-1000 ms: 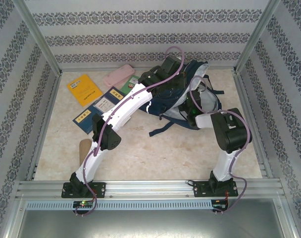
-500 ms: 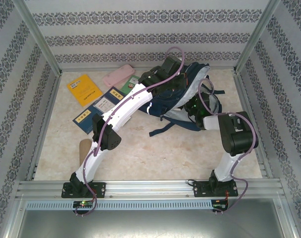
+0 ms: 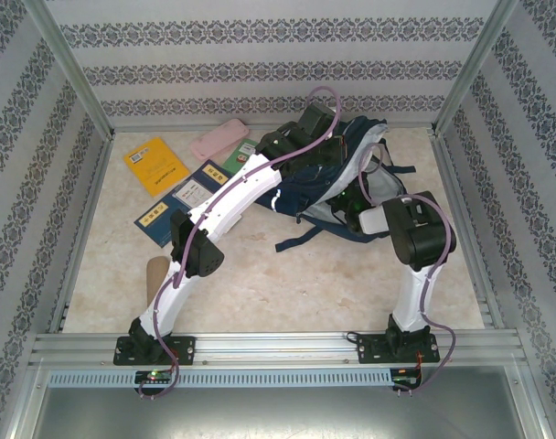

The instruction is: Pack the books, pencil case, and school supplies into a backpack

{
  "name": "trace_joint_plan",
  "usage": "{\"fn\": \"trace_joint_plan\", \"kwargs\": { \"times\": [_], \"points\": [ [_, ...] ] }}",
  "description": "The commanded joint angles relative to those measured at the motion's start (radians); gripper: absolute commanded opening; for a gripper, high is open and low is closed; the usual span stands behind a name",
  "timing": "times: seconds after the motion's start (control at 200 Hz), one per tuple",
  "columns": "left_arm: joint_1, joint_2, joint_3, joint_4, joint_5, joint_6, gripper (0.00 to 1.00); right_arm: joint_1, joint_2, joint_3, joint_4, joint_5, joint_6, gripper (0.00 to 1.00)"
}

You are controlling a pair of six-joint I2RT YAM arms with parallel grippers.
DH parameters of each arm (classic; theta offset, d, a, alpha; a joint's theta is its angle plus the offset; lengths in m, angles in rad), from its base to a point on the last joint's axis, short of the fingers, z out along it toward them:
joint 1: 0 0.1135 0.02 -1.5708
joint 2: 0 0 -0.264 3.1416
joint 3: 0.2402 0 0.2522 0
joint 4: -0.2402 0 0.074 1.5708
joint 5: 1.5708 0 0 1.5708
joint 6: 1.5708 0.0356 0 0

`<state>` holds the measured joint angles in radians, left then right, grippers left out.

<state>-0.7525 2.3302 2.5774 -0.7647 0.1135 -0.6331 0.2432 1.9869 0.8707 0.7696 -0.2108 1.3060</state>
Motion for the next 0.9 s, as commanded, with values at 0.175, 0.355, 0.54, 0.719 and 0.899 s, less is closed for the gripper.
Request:
{"fn": "trace_joint_plan", "kwargs": {
  "times": [0.175, 0.355, 0.54, 0.719, 0.899],
  "points": [
    [-0.016, -0.026, 0.051, 0.066, 0.022, 0.022, 0.00, 0.016, -0.058, -0.011, -0.021, 0.034, -0.045, 0.44],
    [-0.015, -0.022, 0.048, 0.053, -0.003, 0.041, 0.00, -0.039, -0.216, -0.092, -0.202, 0.019, -0.122, 0.61],
    [-0.013, -0.022, 0.038, 0.041, -0.010, 0.055, 0.00, -0.088, -0.388, -0.165, -0.403, 0.052, -0.200, 0.66],
    [-0.013, -0.014, -0.005, 0.050, 0.005, 0.052, 0.00, -0.107, -0.650, -0.253, -0.609, 0.105, -0.293, 0.67],
    [-0.013, -0.002, -0.074, 0.073, 0.025, 0.035, 0.00, -0.113, -0.978, -0.309, -0.900, 0.182, -0.390, 0.71]
  ]
}}
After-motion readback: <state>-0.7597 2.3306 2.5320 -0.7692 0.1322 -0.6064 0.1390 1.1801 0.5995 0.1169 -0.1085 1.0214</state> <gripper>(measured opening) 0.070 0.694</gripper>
